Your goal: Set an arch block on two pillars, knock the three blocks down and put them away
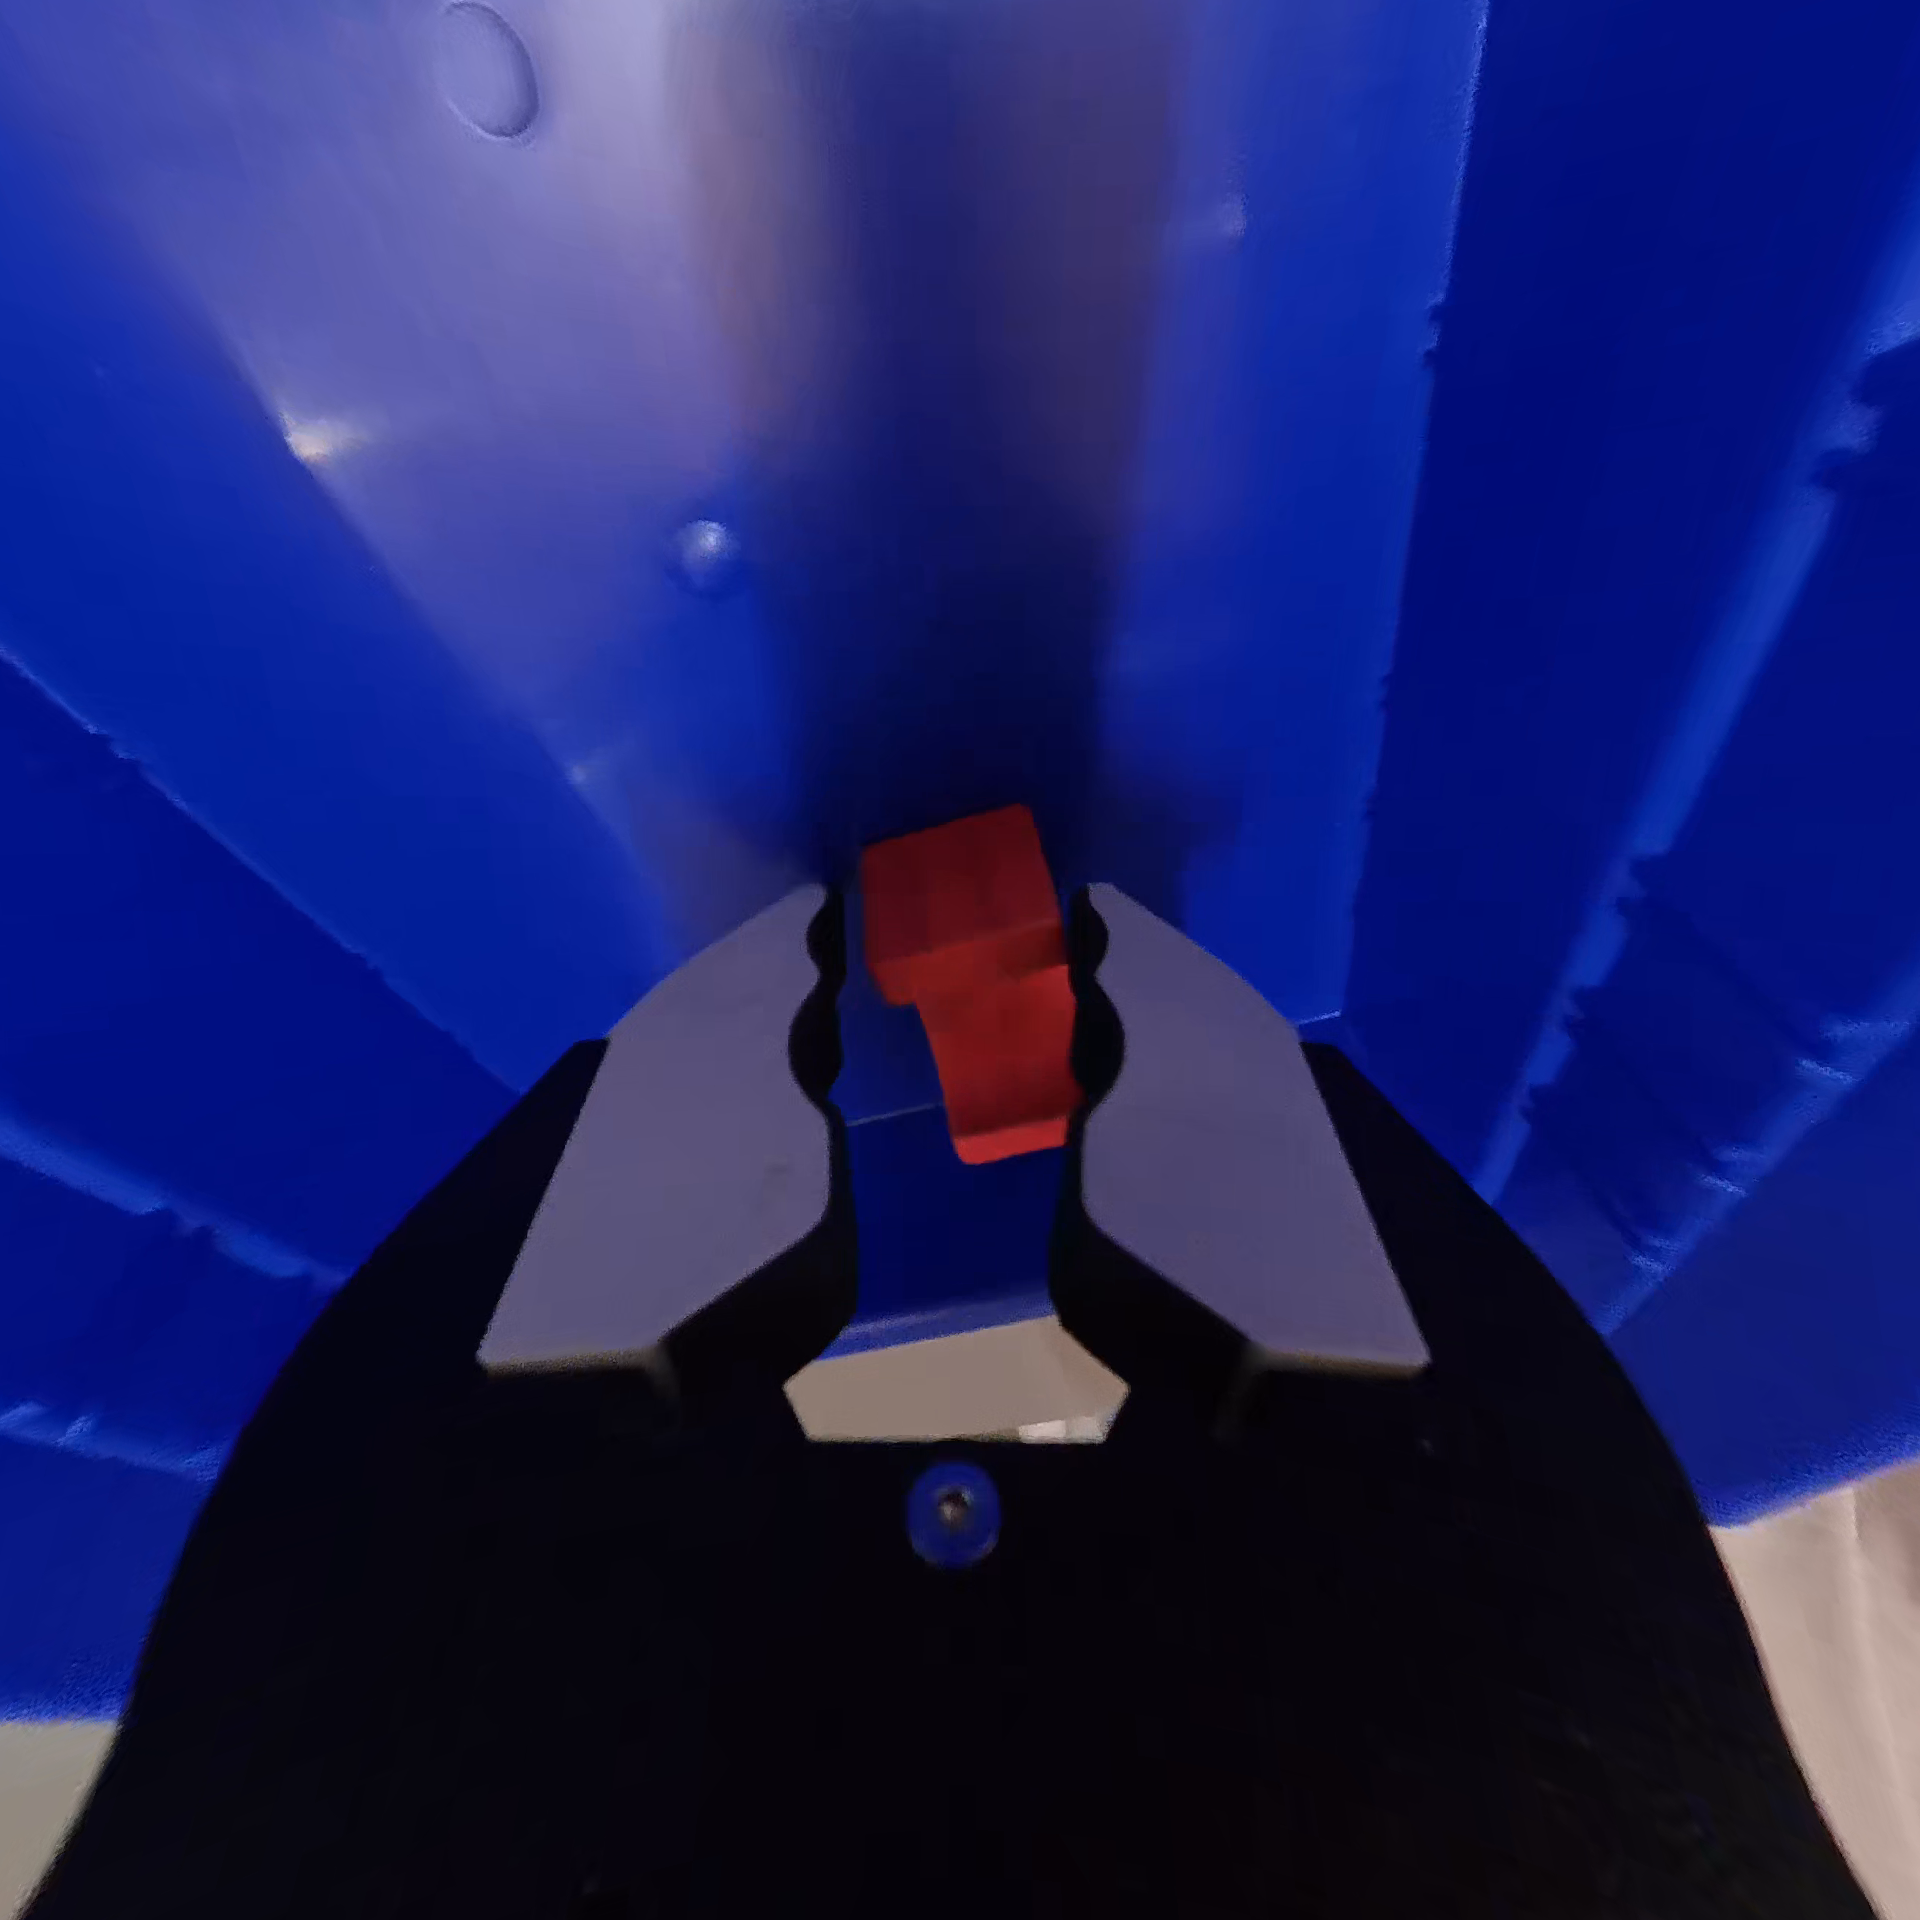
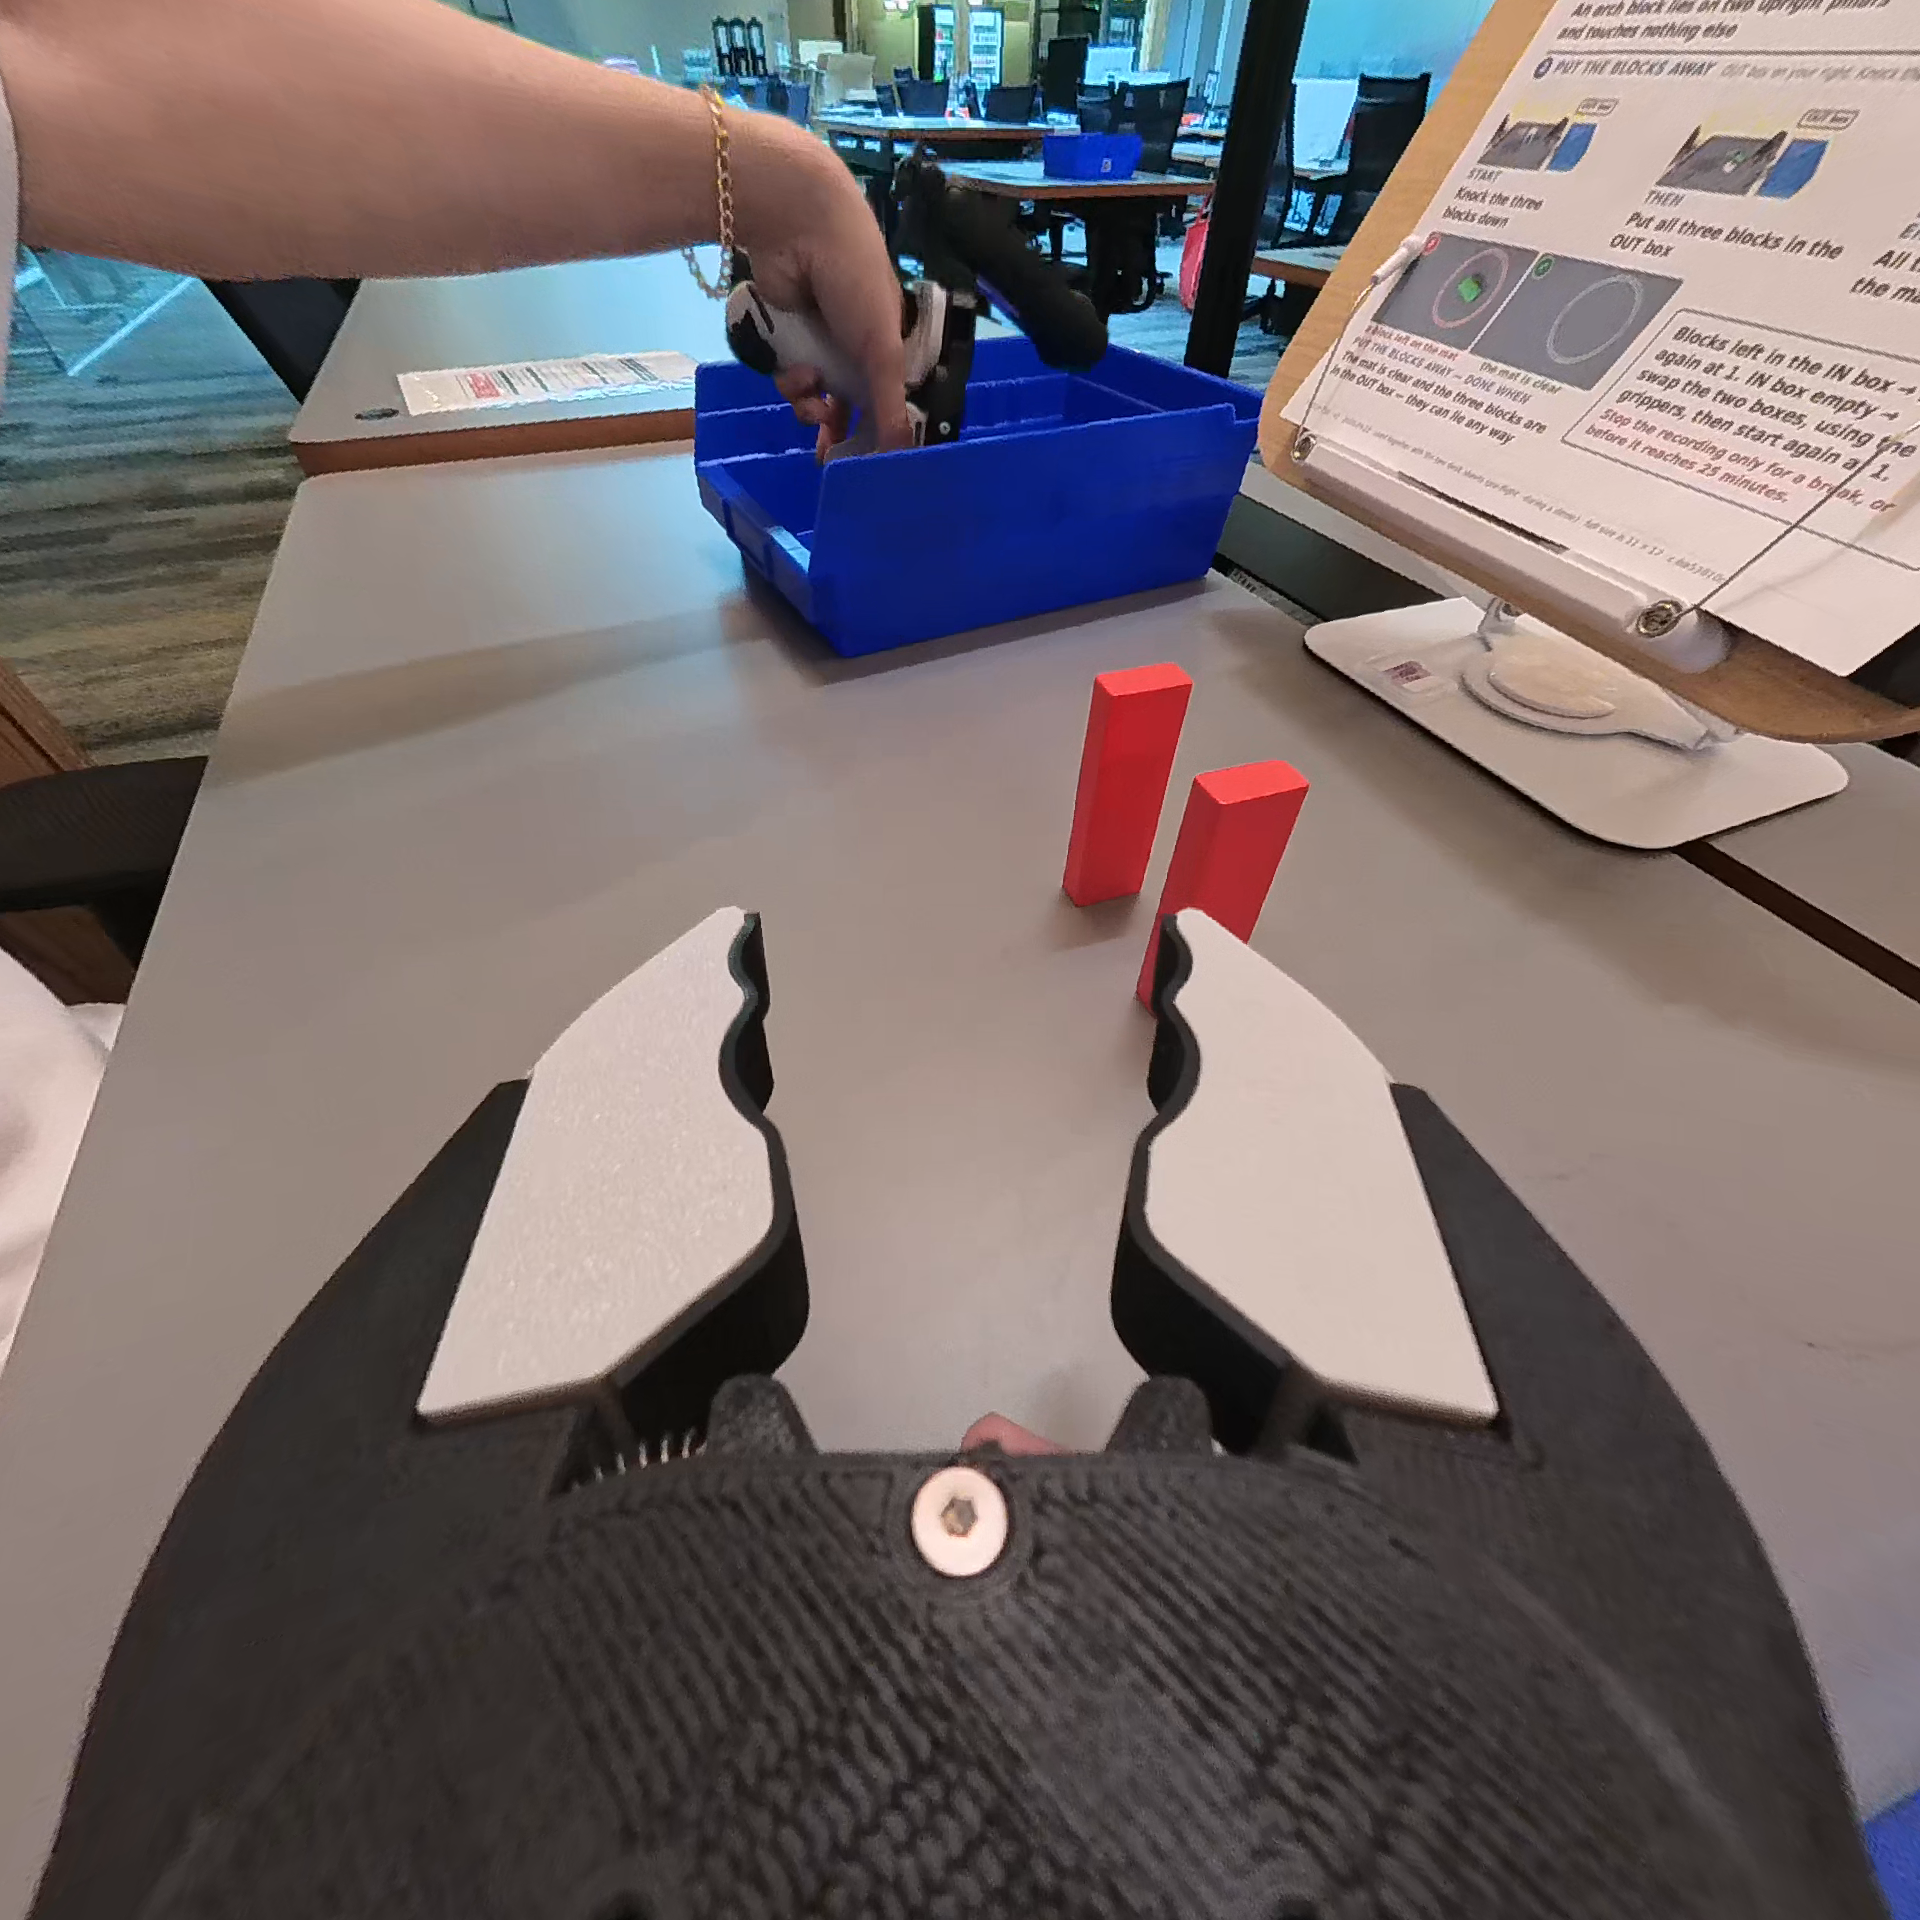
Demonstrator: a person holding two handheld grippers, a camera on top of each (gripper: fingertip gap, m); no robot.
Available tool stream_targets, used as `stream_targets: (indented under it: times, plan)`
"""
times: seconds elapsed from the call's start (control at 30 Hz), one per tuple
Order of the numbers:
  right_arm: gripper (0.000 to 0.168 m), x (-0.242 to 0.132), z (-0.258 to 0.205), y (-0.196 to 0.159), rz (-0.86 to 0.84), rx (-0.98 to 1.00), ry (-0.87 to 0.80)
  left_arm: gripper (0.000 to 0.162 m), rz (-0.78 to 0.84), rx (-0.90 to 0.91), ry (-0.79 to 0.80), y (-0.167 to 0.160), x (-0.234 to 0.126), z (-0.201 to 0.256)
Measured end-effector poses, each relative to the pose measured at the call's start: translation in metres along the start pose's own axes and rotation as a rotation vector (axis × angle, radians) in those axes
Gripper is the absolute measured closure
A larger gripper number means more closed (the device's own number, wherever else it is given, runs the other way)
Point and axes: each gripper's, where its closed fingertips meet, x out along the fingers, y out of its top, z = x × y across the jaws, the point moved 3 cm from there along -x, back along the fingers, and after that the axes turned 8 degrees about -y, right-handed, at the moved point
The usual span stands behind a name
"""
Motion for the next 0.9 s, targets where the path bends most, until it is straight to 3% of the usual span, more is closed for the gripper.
stream_targets:
  times: [0.27,0.37,0.47,0.67,0.8,0.9]
  plan:
    - [0.096,0.002,-0.003,0.004,0.010,-0.008,-0.011,0.125,0.108,0.101,-0.056,0.006,-0.006,0.001]
    - [0.096,0.002,-0.004,0.012,0.039,0.006,-0.034,0.125,0.305,0.198,-0.148,0.012,-0.041,0.016]
    - [0.096,0.005,-0.005,0.026,0.106,0.052,-0.063,0.125,0.635,0.388,-0.335,0.010,-0.096,0.056]
    - [0.097,0.032,-0.024,0.075,0.273,0.178,0.022,0.126,1.222,0.914,-0.678,-0.057,-0.182,0.169]
    - [0.097,0.052,-0.038,0.120,0.333,0.201,0.103,0.126,1.480,1.206,-0.985,-0.117,-0.189,0.241]
    - [0.097,0.060,-0.051,0.143,0.342,0.170,0.153,0.126,1.538,1.320,-1.071,-0.137,-0.173,0.279]
